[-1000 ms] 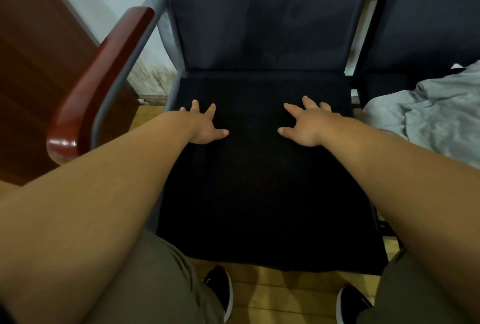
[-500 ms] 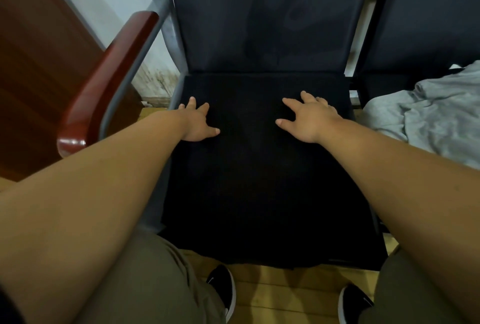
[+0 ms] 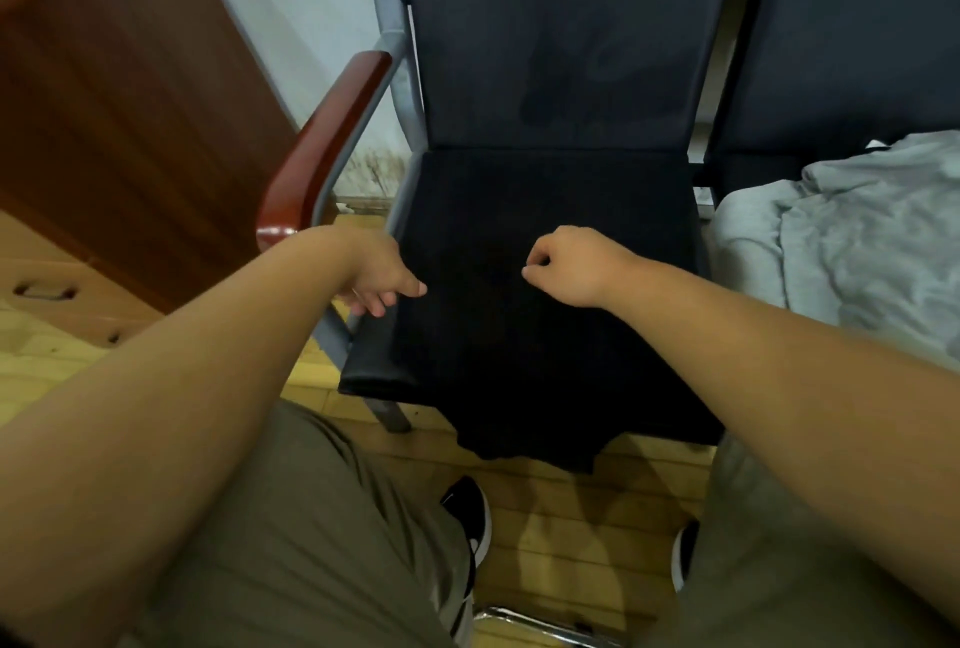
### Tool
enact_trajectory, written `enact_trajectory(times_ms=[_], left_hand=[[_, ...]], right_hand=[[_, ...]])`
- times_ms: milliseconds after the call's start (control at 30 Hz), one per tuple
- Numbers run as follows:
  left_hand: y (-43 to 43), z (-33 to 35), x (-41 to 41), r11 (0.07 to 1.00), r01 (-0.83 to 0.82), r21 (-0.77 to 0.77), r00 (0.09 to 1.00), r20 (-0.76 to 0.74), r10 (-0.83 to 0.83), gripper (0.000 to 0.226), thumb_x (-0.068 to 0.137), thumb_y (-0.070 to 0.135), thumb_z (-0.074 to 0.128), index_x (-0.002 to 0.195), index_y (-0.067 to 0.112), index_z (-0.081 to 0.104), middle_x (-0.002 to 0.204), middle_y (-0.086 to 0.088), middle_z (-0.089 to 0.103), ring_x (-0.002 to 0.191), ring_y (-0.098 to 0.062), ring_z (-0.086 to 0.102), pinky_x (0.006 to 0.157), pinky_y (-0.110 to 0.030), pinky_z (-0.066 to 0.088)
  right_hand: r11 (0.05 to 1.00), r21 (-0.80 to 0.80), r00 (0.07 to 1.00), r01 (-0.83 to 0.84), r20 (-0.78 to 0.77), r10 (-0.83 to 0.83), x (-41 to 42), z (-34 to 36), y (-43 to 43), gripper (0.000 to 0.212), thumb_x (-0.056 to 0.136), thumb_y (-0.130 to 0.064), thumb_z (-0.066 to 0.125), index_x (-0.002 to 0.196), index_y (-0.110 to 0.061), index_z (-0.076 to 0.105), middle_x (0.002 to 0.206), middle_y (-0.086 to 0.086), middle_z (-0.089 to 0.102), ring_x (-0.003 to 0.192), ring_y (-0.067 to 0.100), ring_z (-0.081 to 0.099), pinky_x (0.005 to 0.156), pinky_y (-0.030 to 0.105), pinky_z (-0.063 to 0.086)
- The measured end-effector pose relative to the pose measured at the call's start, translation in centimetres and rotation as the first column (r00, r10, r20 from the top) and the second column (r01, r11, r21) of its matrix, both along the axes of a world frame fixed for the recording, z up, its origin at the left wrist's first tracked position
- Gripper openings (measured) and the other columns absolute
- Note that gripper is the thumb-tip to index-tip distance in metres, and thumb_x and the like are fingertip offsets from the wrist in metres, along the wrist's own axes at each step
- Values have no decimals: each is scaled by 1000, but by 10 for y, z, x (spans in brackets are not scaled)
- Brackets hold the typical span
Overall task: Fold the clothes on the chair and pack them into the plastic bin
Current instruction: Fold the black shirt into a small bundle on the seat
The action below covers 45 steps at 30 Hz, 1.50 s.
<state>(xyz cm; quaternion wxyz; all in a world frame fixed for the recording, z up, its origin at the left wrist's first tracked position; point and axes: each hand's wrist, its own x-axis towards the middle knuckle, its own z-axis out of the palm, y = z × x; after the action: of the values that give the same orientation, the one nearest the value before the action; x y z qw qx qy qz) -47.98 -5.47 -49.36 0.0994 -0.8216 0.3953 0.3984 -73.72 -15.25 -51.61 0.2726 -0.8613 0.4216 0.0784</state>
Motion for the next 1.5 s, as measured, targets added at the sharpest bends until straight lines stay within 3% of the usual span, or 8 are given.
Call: enact_trajectory(times_ms=[133, 333, 567, 800, 1067, 1200, 1367, 1500], left_hand=[[34, -2, -26, 989, -148, 32, 988, -28, 149, 67, 101, 45, 68, 149, 4, 47, 119, -7, 66, 108, -26, 69, 102, -48, 57], [59, -32, -54, 979, -117, -165, 980, 140, 141, 39, 105, 26, 60, 133, -2, 62, 129, -21, 65, 118, -37, 65, 105, -46, 55], [67, -51, -44, 906, -340, -253, 936, 5, 353, 40, 96, 27, 76, 124, 2, 63, 115, -19, 70, 100, -31, 70, 94, -47, 62], [62, -51, -38, 788, -503, -354, 863, -164, 478, 37, 96, 23, 64, 129, 6, 59, 115, -15, 67, 95, -30, 70, 78, -40, 65], [65, -49, -41, 688, -662, -298, 748, -321, 581, 42, 94, 7, 63, 134, 4, 54, 114, -19, 69, 98, -34, 73, 67, -41, 65], [65, -47, -33, 710, -640, -295, 768, -228, 598, 39, 98, 3, 67, 135, 3, 54, 117, -19, 62, 102, -31, 66, 70, -38, 60], [73, -49, -23, 825, -424, -374, 853, 140, 502, 37, 102, 12, 60, 136, 0, 52, 113, -16, 61, 111, -34, 64, 95, -43, 58], [77, -48, -31, 894, -318, -317, 869, 280, 408, 31, 100, 14, 65, 128, 2, 60, 112, -18, 62, 103, -34, 64, 90, -45, 57]], right_hand=[[999, 29, 995, 20, -94, -17, -12, 10, 25, 36, 106, -45, 56, 129, -22, 71, 124, -1, 67, 112, 20, 64, 87, 34, 51], [1000, 30, 1000, 3, -8, -3, -36, 3, 59, 29, 106, -40, 59, 126, -24, 73, 122, -4, 60, 105, 15, 63, 95, 36, 54], [994, 96, 999, -54, 4, 54, -33, 2, 63, 29, 107, -40, 59, 130, -26, 70, 125, -4, 57, 102, 14, 63, 97, 36, 56], [989, 126, 991, -74, -104, 87, -24, -14, 49, 31, 106, -43, 59, 129, -25, 69, 123, 0, 58, 99, 15, 65, 96, 37, 57], [986, 107, 959, -125, -242, 148, -16, -25, 47, 47, 104, -47, 60, 144, -24, 56, 145, 6, 38, 117, 28, 52, 103, 46, 52], [986, 110, 958, -127, -243, 151, -19, -25, 46, 49, 103, -47, 62, 147, -28, 54, 146, 5, 39, 118, 27, 53, 103, 46, 53], [984, 122, 957, -131, -245, 157, -22, -25, 46, 52, 103, -46, 63, 152, -32, 49, 148, 3, 39, 118, 26, 55, 103, 44, 53], [982, 118, 955, -145, -244, 170, -25, -25, 49, 55, 103, -45, 63, 154, -31, 47, 152, 3, 39, 124, 26, 54, 105, 44, 52]])
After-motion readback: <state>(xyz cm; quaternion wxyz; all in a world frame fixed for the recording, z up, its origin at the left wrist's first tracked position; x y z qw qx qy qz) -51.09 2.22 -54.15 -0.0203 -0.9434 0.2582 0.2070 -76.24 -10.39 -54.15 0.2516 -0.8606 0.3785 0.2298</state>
